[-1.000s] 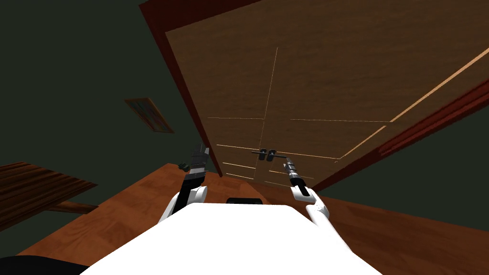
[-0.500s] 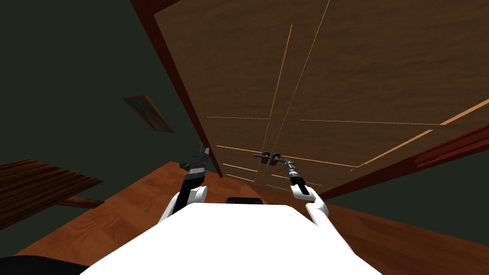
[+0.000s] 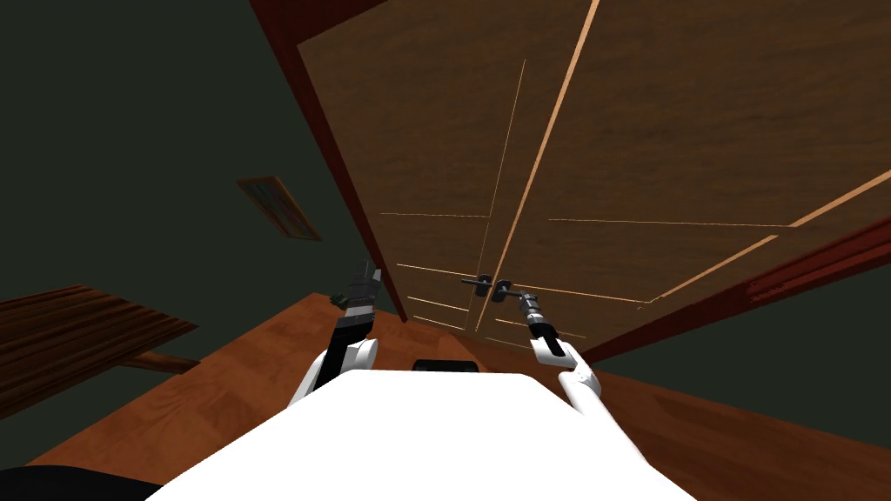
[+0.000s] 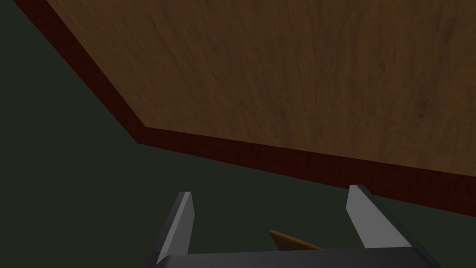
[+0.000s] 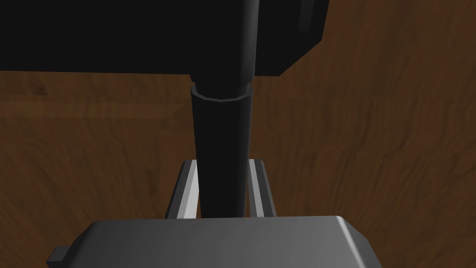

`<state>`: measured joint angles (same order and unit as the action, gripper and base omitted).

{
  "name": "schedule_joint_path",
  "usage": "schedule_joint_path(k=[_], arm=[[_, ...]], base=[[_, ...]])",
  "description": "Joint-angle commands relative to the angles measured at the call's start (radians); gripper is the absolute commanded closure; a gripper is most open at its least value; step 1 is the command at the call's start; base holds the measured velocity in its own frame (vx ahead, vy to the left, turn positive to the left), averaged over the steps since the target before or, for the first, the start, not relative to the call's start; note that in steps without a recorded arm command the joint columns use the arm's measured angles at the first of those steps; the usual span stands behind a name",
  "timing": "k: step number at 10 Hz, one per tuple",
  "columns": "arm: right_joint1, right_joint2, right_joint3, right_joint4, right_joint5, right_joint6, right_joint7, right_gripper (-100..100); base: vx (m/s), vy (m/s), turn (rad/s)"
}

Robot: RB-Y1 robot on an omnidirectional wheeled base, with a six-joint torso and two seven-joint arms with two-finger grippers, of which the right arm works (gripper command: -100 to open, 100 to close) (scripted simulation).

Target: Pull the door open

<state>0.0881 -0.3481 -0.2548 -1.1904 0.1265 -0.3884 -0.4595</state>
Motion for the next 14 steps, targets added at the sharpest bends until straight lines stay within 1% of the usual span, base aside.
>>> schedule_joint_path(k=[1, 4, 6, 9, 10, 11, 12, 14], arm=[[0.013, -0.011, 0.0, 0.004, 0.001, -0.008, -0.01, 100], [0.039, -0.041, 0.029, -0.01, 0.006, -0.034, -0.05, 100], [0.055, -0.059, 0.057, -0.023, 0.011, -0.054, -0.079, 100], [0.074, -0.081, 0.098, -0.04, 0.018, -0.081, -0.117, 100], [0.078, -0.081, 0.08, -0.038, 0.015, -0.068, -0.108, 100], [0.096, -0.096, 0.093, -0.041, 0.02, -0.095, -0.129, 100], [0.101, -0.1, 0.096, -0.043, 0.021, -0.102, -0.134, 100], [0.122, -0.118, 0.11, -0.049, 0.026, -0.132, -0.157, 100]], base=[[-0.155, -0.03, 0.072], [-0.19, -0.015, 0.114], [-0.224, -0.067, 0.143], [-0.191, -0.088, 0.136], [-0.084, -0.049, 0.029], [-0.148, -0.042, 0.124], [-0.198, -0.024, 0.132], [-0.172, -0.035, 0.105]])
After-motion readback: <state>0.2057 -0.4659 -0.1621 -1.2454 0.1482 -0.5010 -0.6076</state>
